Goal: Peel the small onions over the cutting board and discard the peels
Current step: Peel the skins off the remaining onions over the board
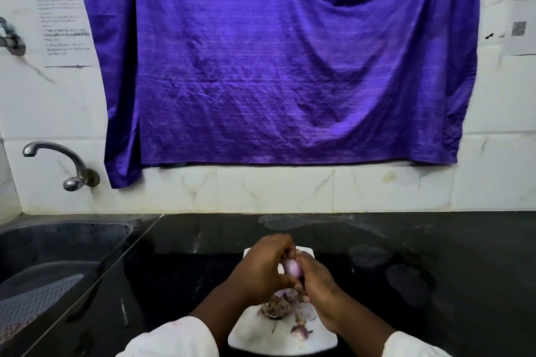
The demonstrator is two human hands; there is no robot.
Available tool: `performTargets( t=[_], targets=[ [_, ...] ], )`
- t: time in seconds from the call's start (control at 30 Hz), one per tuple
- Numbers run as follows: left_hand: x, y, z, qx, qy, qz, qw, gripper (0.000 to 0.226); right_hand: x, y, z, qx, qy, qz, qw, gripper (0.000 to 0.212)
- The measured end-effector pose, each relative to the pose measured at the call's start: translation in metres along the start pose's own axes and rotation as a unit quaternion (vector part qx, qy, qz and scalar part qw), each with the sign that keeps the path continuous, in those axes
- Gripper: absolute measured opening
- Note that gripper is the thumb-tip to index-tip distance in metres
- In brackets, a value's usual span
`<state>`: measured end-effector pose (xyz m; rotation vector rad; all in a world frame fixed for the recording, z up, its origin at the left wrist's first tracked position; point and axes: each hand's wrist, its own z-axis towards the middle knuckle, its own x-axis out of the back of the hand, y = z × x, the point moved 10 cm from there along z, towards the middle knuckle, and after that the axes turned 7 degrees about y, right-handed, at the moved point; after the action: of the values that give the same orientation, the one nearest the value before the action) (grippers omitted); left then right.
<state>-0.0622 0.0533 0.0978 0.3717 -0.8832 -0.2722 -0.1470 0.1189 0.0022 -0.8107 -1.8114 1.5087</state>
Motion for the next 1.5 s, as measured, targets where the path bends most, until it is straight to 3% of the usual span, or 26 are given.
performTargets(
  t=[0.23, 0.37, 0.53, 0.6, 0.73, 0.97, 1.17, 1.23, 1.37, 1.5],
  targets=[
    [-0.009, 0.000, -0.001, 0.011, -0.017, 0.024, 0.999, 0.032, -0.001, -0.001, -0.009, -0.019, 0.030, 0.018, 0.999, 0.044],
    [-0.012, 0.013, -0.006, -0.027, 0.021, 0.047, 0.998, 0.021, -0.001, -0.009, -0.015, -0.024, 0.033, 0.083, 0.996, 0.048],
    [-0.010, 0.007, -0.011, -0.026, 0.071, 0.031, 0.997, 0.029, 0.005, -0.004, -0.014, -0.061, 0.043, 0.167, 0.983, 0.052],
    [-0.007, 0.002, -0.015, -0.002, 0.081, 0.009, 0.997, 0.022, 0.006, -0.007, -0.015, -0.063, 0.029, 0.188, 0.980, 0.051],
    [-0.004, -0.001, -0.018, 0.020, 0.098, -0.022, 0.995, 0.043, -0.001, -0.014, -0.018, -0.042, -0.016, 0.211, 0.976, 0.048],
    [0.005, 0.013, -0.018, -0.030, 0.138, 0.011, 0.990, 0.022, 0.001, -0.011, -0.013, -0.043, -0.063, 0.208, 0.975, 0.034],
    [-0.007, 0.020, -0.020, -0.071, 0.101, 0.031, 0.992, 0.014, 0.011, 0.002, -0.006, -0.085, 0.014, 0.256, 0.963, 0.039],
    [-0.013, 0.012, -0.024, -0.047, 0.087, 0.032, 0.995, 0.012, 0.024, 0.005, 0.002, -0.098, 0.056, 0.278, 0.954, 0.042],
    [-0.014, -0.024, -0.024, 0.074, 0.065, 0.046, 0.994, 0.044, 0.028, 0.011, 0.006, -0.104, 0.063, 0.231, 0.965, 0.037],
    [-0.016, -0.035, -0.020, 0.140, 0.042, -0.065, 0.987, 0.067, 0.017, 0.011, -0.004, -0.110, 0.033, 0.204, 0.972, 0.035]
  ],
)
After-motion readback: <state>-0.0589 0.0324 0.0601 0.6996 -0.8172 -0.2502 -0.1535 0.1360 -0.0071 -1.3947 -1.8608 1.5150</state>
